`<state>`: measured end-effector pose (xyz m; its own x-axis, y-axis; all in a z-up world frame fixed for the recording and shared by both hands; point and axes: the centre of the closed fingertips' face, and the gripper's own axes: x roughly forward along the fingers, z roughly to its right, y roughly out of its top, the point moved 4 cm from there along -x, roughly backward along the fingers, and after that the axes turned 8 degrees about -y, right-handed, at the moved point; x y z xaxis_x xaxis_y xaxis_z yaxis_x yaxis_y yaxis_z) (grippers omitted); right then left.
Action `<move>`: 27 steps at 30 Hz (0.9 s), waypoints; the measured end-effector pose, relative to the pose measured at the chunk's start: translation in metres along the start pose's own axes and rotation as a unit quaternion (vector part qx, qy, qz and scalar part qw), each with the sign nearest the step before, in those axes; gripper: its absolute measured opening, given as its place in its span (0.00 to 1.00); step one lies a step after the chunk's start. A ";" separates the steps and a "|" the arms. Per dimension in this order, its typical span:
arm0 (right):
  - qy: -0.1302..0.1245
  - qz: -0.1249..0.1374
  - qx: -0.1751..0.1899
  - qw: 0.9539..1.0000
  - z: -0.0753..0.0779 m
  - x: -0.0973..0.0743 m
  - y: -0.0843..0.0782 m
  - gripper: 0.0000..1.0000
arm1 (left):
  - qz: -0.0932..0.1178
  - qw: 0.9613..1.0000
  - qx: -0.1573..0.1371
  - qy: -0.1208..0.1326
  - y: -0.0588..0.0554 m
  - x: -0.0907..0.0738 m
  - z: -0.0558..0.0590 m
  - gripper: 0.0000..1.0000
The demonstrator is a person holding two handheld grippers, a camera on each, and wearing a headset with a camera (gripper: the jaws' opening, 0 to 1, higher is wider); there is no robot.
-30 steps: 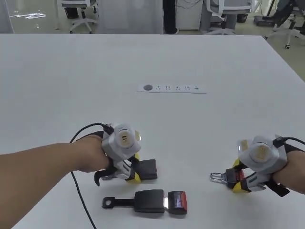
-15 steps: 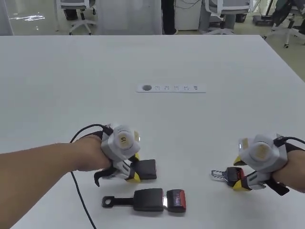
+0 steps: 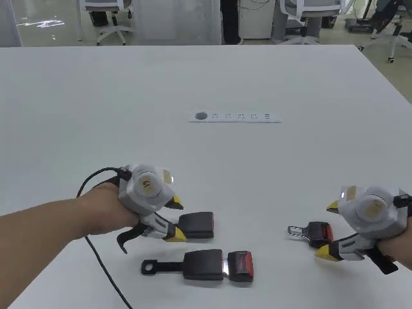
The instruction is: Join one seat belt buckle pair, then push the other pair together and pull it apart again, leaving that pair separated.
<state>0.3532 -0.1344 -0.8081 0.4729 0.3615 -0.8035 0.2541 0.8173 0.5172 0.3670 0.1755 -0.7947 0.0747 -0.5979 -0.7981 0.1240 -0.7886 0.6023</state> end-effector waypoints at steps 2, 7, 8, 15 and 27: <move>-0.003 0.011 0.012 1.000 -0.003 -0.005 0.002 0.65 | 0.006 1.000 -0.003 0.004 -0.004 -0.005 0.006 0.49; -0.005 0.037 0.039 0.999 -0.020 -0.023 0.010 0.67 | 0.010 0.999 -0.026 0.025 -0.013 -0.023 0.028 0.56; -0.003 0.039 0.045 0.998 -0.021 -0.025 0.010 0.68 | 0.015 0.999 -0.023 0.027 -0.013 -0.027 0.033 0.59; -0.009 0.067 0.080 0.995 -0.031 -0.046 0.019 0.71 | 0.050 0.994 -0.073 0.062 -0.019 -0.051 0.055 0.68; -0.010 0.078 0.131 0.988 -0.040 -0.057 0.002 0.82 | 0.070 0.982 -0.137 0.109 -0.046 -0.067 0.077 0.77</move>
<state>0.2930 -0.1357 -0.7729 0.5390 0.4633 -0.7035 0.3856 0.6068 0.6951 0.2800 0.2406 -0.7674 0.3157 -0.6293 -0.7101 0.3565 -0.6149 0.7035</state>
